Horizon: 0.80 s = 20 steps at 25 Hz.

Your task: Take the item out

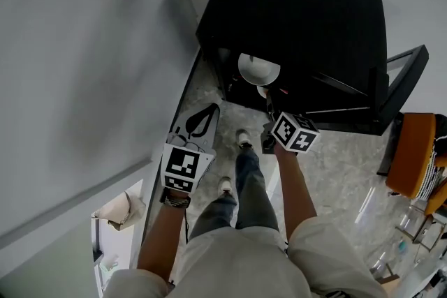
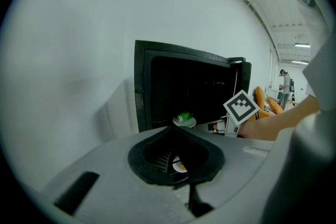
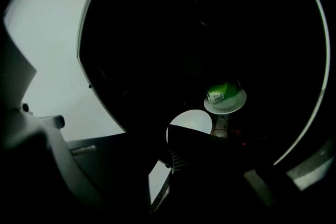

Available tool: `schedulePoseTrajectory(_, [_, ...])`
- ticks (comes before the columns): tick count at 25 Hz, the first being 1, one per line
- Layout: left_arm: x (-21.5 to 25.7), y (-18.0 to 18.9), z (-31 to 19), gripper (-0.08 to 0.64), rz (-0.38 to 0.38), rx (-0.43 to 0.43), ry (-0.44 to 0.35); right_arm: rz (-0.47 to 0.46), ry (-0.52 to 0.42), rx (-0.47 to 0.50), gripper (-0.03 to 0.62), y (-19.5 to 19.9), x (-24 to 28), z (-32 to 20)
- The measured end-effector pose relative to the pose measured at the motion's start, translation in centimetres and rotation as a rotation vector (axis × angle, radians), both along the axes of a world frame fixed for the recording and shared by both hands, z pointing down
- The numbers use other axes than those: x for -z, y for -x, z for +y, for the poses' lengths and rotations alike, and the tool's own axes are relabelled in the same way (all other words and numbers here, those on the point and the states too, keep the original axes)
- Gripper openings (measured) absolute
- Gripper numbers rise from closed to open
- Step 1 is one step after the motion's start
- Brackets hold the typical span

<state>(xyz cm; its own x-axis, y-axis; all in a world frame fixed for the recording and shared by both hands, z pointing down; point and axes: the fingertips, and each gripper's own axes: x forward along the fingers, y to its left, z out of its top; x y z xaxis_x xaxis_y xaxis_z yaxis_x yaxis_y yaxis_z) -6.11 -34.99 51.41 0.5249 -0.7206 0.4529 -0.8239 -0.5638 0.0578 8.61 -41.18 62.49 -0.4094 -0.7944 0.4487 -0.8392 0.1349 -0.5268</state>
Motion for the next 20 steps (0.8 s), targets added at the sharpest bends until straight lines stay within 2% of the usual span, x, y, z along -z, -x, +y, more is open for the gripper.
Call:
schedulePoseTrajectory(7, [-2.4,0.9,0.8,0.005,-0.013,0.015,0.059,-0.107,0.105,-0.021,0.038,0.6,-4.6,-0.8])
schedulePoseTrajectory(15, [-3.9,2.2,2.1,0.005,-0.035,0.018,0.099,-0.315,0.21,-0.133,0.077,1.5,-9.0,-1.3])
schedulePoseTrajectory(20, [-4.3,2.7,2.5,0.005,-0.027,0.038,0.111,-0.407,0.24,-0.185,0.094,1.6,-10.4,-1.8])
